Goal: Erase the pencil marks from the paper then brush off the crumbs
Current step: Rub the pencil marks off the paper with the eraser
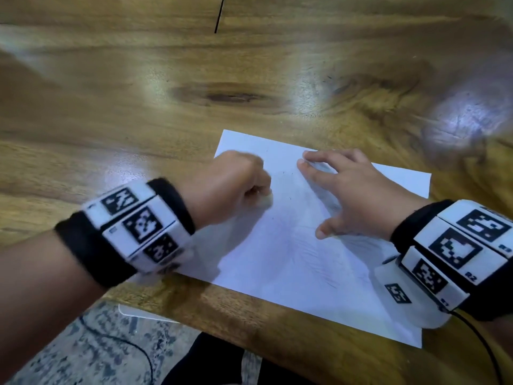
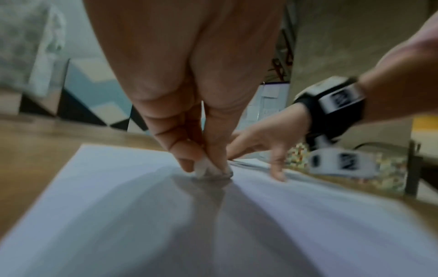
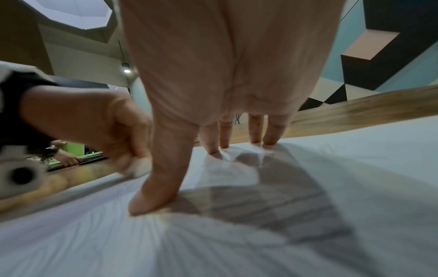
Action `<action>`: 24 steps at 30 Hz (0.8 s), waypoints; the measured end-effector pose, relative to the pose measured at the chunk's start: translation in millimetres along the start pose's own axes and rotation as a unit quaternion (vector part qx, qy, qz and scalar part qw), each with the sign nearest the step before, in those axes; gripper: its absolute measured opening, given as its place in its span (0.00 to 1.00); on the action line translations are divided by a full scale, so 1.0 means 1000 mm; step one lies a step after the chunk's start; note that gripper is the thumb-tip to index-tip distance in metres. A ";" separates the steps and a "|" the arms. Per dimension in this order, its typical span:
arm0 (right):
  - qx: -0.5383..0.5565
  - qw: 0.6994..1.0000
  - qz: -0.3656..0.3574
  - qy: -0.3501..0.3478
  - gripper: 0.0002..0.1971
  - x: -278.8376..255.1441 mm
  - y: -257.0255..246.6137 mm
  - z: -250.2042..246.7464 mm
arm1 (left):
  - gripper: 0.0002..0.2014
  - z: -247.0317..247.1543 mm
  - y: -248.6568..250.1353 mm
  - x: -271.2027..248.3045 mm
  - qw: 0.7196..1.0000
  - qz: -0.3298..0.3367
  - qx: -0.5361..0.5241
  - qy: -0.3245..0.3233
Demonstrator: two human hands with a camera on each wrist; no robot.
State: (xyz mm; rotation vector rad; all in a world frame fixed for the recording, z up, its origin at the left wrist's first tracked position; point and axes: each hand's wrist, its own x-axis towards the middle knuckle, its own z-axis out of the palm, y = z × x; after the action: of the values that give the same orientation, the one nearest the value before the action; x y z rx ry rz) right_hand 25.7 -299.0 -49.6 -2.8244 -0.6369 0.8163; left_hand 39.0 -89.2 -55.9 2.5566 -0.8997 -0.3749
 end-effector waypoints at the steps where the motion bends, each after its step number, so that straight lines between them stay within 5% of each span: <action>1: 0.002 1.000 0.000 0.000 0.55 0.000 0.000 0.000 | 0.09 0.005 0.004 -0.015 1.000 0.011 -0.008 -0.019; 4: 0.007 1.000 0.000 0.000 0.55 -0.001 0.000 0.000 | 0.10 0.013 0.012 -0.047 0.994 0.000 -0.050 -0.093; 11: 0.007 1.000 -0.006 0.010 0.55 -0.001 0.001 0.001 | 0.06 -0.001 -0.002 -0.002 1.000 -0.023 -0.016 0.014; 16: 0.004 1.000 -0.007 0.007 0.55 -0.001 0.001 0.001 | 0.09 0.010 0.007 -0.049 0.994 -0.017 -0.036 -0.106; 21: 0.001 1.000 -0.004 0.007 0.55 0.000 0.001 0.002 | 0.05 -0.003 0.000 0.000 0.999 -0.030 -0.011 0.005; 24: 0.007 1.000 -0.003 0.008 0.55 -0.001 0.001 0.001 | 0.08 0.002 -0.001 -0.006 1.000 -0.025 -0.013 0.013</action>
State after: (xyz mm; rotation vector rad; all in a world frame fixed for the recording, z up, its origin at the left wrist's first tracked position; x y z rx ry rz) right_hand 24.9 -299.9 -50.1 -2.8122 -0.6347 0.7944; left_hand 34.3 -85.0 -57.2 2.5584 -0.8167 -0.3657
